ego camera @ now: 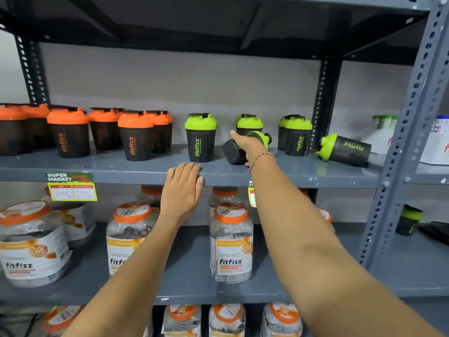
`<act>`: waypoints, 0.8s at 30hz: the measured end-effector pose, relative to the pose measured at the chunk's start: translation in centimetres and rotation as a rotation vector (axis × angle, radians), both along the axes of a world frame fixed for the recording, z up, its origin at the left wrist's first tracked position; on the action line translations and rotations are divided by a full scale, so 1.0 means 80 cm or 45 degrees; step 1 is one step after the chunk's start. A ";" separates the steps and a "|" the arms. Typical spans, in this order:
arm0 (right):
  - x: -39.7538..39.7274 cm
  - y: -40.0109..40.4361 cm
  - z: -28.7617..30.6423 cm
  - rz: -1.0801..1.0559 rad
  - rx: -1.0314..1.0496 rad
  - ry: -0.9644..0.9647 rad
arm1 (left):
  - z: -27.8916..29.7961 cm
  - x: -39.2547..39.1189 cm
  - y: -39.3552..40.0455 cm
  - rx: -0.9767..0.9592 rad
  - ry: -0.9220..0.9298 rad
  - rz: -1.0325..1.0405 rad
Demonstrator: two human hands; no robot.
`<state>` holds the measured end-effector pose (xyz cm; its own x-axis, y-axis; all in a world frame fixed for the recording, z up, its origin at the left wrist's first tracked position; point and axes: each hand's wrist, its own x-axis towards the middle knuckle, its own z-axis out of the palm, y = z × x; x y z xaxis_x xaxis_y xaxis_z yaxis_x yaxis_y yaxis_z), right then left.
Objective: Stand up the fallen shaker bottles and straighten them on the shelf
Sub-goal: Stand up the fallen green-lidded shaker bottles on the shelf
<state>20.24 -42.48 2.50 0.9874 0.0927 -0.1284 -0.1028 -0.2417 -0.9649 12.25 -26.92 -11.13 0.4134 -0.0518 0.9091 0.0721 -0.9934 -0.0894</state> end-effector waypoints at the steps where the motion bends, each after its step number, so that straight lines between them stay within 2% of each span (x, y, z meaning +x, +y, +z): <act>1: 0.002 0.002 0.001 -0.016 -0.011 -0.010 | 0.001 0.000 0.001 0.004 0.027 0.006; 8: 0.023 0.003 -0.011 -0.118 0.051 -0.110 | -0.005 0.005 0.006 0.007 0.059 0.031; 15: 0.002 -0.015 -0.009 -0.210 -0.202 -0.191 | -0.005 0.006 0.007 0.017 0.051 0.009; 21: -0.011 -0.023 0.001 -0.233 -0.309 -0.236 | -0.003 0.004 0.007 0.027 0.056 -0.013; 24: -0.012 -0.026 0.000 -0.361 -0.577 -0.310 | -0.003 0.003 0.008 0.027 0.047 -0.027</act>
